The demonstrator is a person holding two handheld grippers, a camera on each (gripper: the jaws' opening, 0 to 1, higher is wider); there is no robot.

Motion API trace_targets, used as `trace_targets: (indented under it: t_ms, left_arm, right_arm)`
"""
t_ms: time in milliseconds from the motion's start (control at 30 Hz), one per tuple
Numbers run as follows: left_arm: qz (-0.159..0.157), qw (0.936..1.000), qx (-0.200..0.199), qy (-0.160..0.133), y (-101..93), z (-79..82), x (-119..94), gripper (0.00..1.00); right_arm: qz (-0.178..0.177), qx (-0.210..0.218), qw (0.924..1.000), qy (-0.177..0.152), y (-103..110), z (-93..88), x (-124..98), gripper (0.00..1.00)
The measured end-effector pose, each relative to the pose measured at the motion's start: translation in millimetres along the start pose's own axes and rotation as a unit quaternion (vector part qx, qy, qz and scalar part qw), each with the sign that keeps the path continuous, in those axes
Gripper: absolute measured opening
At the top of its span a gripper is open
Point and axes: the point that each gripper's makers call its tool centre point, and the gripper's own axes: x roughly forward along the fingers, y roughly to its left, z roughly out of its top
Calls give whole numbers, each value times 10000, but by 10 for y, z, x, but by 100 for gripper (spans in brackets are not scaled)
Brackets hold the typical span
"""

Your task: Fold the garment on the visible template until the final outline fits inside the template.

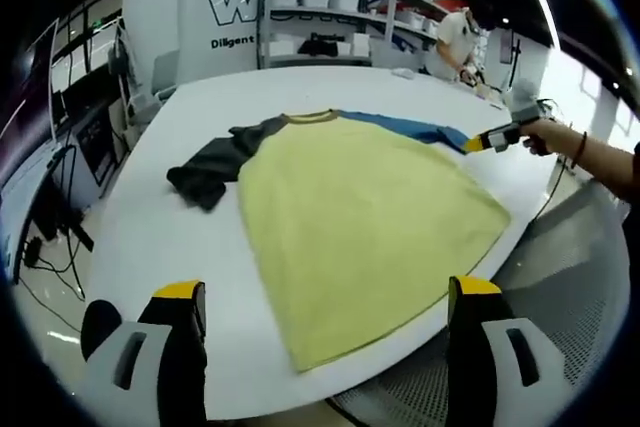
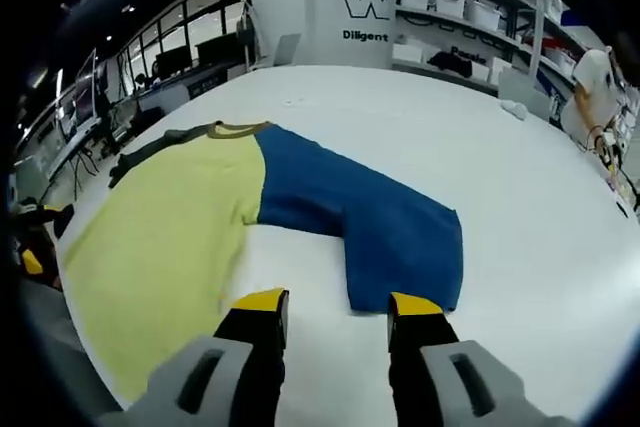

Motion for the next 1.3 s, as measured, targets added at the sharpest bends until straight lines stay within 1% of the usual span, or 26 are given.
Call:
trace_targets:
  t_ms: [100, 133, 200, 267, 333, 400, 433, 467, 500, 533, 567, 633, 700, 800, 933, 1067, 1100, 1167, 1300]
  left_arm:
    - [-16, 10000, 34, 13, 6, -3, 8, 99]
    - [-16, 10000, 34, 2, 8, 3, 7, 99]
    - [-20, 10000, 26, -2, 14, 13, 3, 99]
    - [-20, 10000, 64, -58, 23, 48, -12, 99]
    - [12, 9999, 83, -125, 36, 81, -25, 99]
    - [29, 9999, 90, -144, 51, 95, -29, 99]
    - [40, 9998, 97, -158, 53, 107, -38, 99]
    - [54, 9998, 112, -175, 60, 114, -40, 98]
    - [98, 9996, 140, -211, 68, 128, -50, 96]
    - [153, 9994, 174, -261, 88, 147, -57, 93]
    - [238, 9989, 235, -336, 111, 176, -81, 91]
    - [306, 9983, 253, -417, 133, 209, -96, 90]
    - [301, 9983, 249, -421, 141, 221, -101, 90]
    - [290, 9985, 251, -397, 137, 220, -95, 91]
    - [253, 9985, 291, -381, 105, 214, -81, 92]
    - [234, 9986, 261, -398, 102, 216, -75, 93]
    - [244, 9987, 249, -383, 114, 210, -74, 93]
    - [264, 9986, 245, -390, 129, 209, -81, 94]
    - [283, 9987, 184, -389, 156, 193, -85, 96]
  right_arm:
    - [29, -23, 10000, -81, -1, 71, 54, 29]
    - [-52, -24, 9999, -126, -40, 111, 100, 29]
    - [-171, -80, 9998, -16, -97, 103, 153, 28]
    - [-193, -88, 9998, 38, -115, 88, 184, 29]
    - [-185, -81, 9998, 87, -128, 65, 211, 27]
    - [-225, -128, 9995, 174, -158, 26, 238, 21]
    - [-285, -169, 9991, 250, -211, -19, 270, 16]
    - [-398, -10, 9991, 152, -274, -3, 265, 12]
    - [-278, -70, 9996, 7, -255, 67, 292, 8]
    - [-439, 97, 9990, 17, -301, 66, 275, 4]
    - [-547, 194, 9983, 47, -363, 62, 275, 2]
    - [-595, 237, 9979, 5, -398, 96, 285, 0]
    - [-651, 260, 9975, 4, -425, 104, 292, 0]
    - [-774, 41, 9970, 21, -466, 121, 291, 0]
    - [-836, -21, 9965, 35, -541, 145, 307, 0]
    - [-977, 89, 9951, 121, -656, 133, 301, 0]
    - [-1063, 185, 9940, 174, -702, 118, 281, 0]
    - [-1137, 208, 9931, 206, -782, 98, 275, 0]
    - [-1210, 369, 9915, 304, -907, 52, 241, 0]
